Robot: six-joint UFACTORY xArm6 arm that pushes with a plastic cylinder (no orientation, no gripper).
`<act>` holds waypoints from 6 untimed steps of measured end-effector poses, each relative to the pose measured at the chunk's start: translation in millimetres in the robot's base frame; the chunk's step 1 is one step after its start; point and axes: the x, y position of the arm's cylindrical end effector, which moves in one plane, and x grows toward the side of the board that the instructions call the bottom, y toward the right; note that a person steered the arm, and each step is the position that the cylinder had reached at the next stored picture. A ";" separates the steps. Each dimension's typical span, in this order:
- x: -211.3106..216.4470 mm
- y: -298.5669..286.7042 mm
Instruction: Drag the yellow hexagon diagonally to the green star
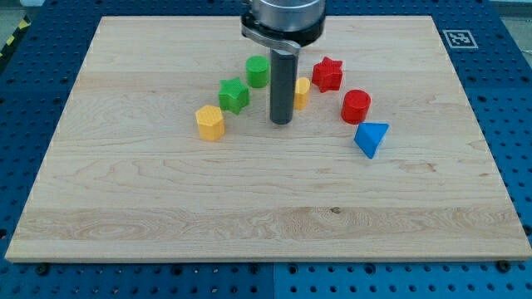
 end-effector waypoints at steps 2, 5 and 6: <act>0.0 -65.2; 15.8 -91.3; 16.5 -113.6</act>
